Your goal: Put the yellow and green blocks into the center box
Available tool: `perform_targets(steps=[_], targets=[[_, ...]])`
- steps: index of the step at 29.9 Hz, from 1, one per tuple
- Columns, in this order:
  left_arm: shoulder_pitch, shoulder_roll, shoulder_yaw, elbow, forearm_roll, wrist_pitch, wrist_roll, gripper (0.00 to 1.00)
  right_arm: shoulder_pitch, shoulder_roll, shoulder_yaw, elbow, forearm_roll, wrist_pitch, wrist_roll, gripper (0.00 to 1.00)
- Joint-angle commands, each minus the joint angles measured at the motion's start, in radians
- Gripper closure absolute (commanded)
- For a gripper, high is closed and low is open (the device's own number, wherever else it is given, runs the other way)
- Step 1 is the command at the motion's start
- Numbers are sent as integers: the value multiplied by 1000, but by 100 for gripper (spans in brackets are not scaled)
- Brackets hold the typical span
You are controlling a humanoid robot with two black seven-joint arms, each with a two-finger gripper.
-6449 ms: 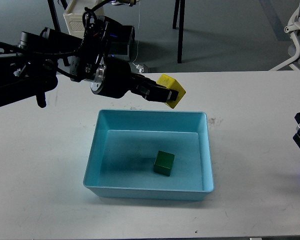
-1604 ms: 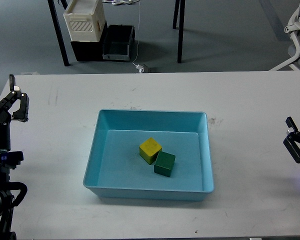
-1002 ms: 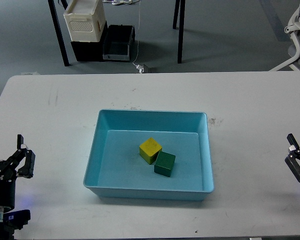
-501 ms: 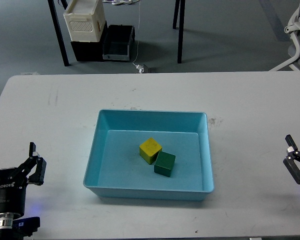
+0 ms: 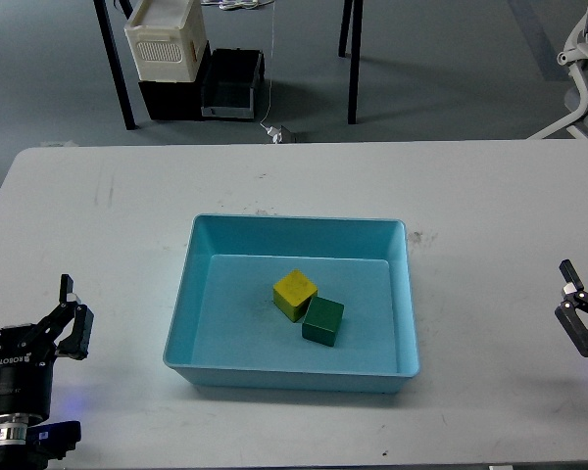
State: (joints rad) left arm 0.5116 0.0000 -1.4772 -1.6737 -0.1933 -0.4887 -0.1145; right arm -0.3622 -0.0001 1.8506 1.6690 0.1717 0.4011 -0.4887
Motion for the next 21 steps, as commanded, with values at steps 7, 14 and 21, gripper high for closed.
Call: perform_targets(steps=[7, 14, 21], targets=[[-22, 0, -3, -1, 2, 0, 3, 0, -1, -1, -4, 2, 0, 1, 0, 0], [-77, 0, -3, -1, 3, 0, 7, 0, -1, 0, -16, 11, 0, 4, 0, 0], [-122, 0, -3, 0, 3, 0, 10, 0, -11, 0, -86, 44, -6, 38, 0, 0]])
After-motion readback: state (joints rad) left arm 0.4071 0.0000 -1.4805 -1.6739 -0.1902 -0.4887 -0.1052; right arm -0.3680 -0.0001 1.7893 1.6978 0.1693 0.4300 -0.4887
